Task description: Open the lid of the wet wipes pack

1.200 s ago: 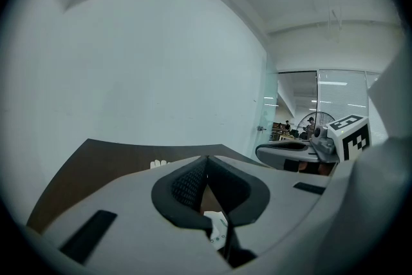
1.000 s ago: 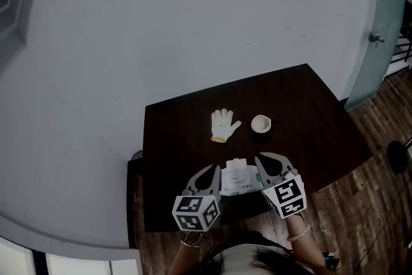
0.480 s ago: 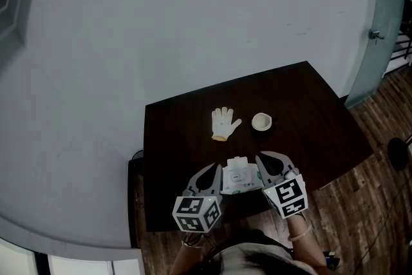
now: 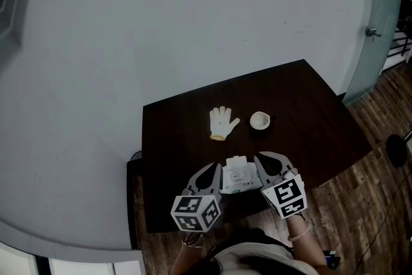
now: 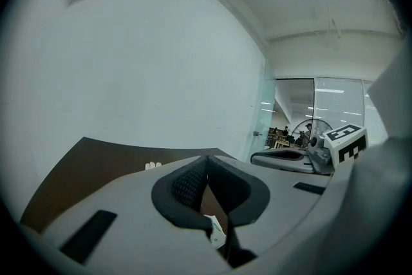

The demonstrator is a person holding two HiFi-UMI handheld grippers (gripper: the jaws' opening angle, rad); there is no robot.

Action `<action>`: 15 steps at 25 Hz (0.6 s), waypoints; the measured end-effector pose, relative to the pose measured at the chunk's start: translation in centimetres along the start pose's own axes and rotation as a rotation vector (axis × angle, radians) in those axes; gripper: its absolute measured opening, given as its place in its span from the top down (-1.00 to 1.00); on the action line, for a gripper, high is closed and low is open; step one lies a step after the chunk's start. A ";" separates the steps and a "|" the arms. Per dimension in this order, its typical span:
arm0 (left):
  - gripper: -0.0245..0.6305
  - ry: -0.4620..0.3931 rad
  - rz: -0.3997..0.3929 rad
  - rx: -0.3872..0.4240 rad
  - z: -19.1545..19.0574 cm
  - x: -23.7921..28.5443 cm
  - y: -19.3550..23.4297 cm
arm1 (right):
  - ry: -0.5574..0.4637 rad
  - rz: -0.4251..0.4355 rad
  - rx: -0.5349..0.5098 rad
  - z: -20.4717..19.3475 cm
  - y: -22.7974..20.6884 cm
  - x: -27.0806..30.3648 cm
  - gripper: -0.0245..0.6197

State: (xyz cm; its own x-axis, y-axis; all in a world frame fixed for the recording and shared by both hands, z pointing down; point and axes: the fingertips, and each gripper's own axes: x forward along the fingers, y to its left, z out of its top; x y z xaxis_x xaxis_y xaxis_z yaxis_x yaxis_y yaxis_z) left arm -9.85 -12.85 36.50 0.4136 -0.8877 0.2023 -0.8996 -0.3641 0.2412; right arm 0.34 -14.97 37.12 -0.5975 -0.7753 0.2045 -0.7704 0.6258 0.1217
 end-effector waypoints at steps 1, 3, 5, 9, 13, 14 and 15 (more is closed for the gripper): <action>0.87 -0.002 -0.001 -0.001 0.1 0.0 0.0 | 0.001 0.000 -0.001 0.0 0.0 0.0 0.90; 0.87 -0.006 -0.004 0.000 0.1 0.2 -0.1 | 0.002 -0.002 -0.003 0.0 -0.1 0.1 0.90; 0.87 -0.006 -0.006 0.002 0.1 0.2 -0.2 | 0.004 -0.003 -0.006 -0.1 -0.1 0.1 0.90; 0.87 -0.002 -0.008 0.002 -0.1 0.2 -0.1 | 0.004 -0.006 -0.014 -0.3 -0.2 0.2 0.90; 0.87 0.004 -0.012 -0.002 -0.3 0.5 0.0 | 0.023 0.003 -0.008 -0.3 0.0 0.4 0.90; 0.87 0.006 -0.014 -0.005 -0.4 0.6 0.0 | 0.026 0.003 -0.010 -0.4 -0.1 0.5 0.90; 0.87 0.007 -0.016 -0.008 -0.4 0.7 0.0 | 0.023 0.000 -0.012 -0.4 -0.1 0.5 0.90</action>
State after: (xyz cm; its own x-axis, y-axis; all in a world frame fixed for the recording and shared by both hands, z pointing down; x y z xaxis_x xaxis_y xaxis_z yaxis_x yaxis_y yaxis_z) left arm -9.53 -13.32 37.05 0.4287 -0.8798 0.2054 -0.8918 -0.3758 0.2519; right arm 0.19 -15.42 37.61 -0.5923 -0.7731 0.2271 -0.7674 0.6271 0.1334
